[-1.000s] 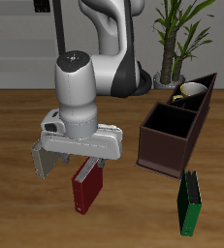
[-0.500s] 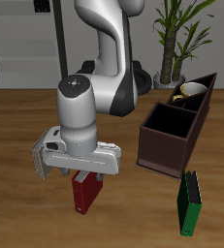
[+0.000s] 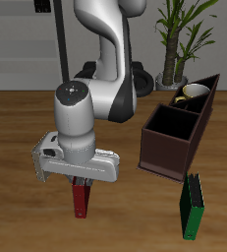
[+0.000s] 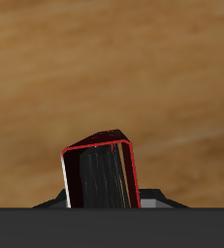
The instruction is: Place the white-yellow mug into the left desk caddy's left compartment and place the red book into the left desk caddy's front compartment
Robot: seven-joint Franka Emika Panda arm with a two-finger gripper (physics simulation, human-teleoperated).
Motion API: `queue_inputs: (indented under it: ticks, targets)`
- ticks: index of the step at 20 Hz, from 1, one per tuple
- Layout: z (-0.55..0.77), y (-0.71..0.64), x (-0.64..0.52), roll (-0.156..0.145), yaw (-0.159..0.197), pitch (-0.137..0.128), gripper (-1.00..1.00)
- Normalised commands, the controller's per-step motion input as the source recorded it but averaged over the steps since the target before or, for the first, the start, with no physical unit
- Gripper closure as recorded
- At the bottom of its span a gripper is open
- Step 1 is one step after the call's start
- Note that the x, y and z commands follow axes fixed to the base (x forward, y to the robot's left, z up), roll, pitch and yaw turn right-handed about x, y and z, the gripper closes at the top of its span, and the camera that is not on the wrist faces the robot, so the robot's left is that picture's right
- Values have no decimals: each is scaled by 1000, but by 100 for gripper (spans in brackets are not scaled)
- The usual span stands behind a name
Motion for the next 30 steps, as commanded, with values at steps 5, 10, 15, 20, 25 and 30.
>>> queue_inputs:
  ticks: [5,10,15,20,25,30]
  targets:
    - [304,-76,-214,-37,-46,-44,100]
    - [623,161,-459,-83,-132,-76,100]
    - [323,251,-427,-37,-118,-64,100]
    - [204,368,-622,-105,-127,-49,100]
    - [101,536,-621,-16,-70,-44,100]
    - [104,525,-515,35,-19,-56,100]
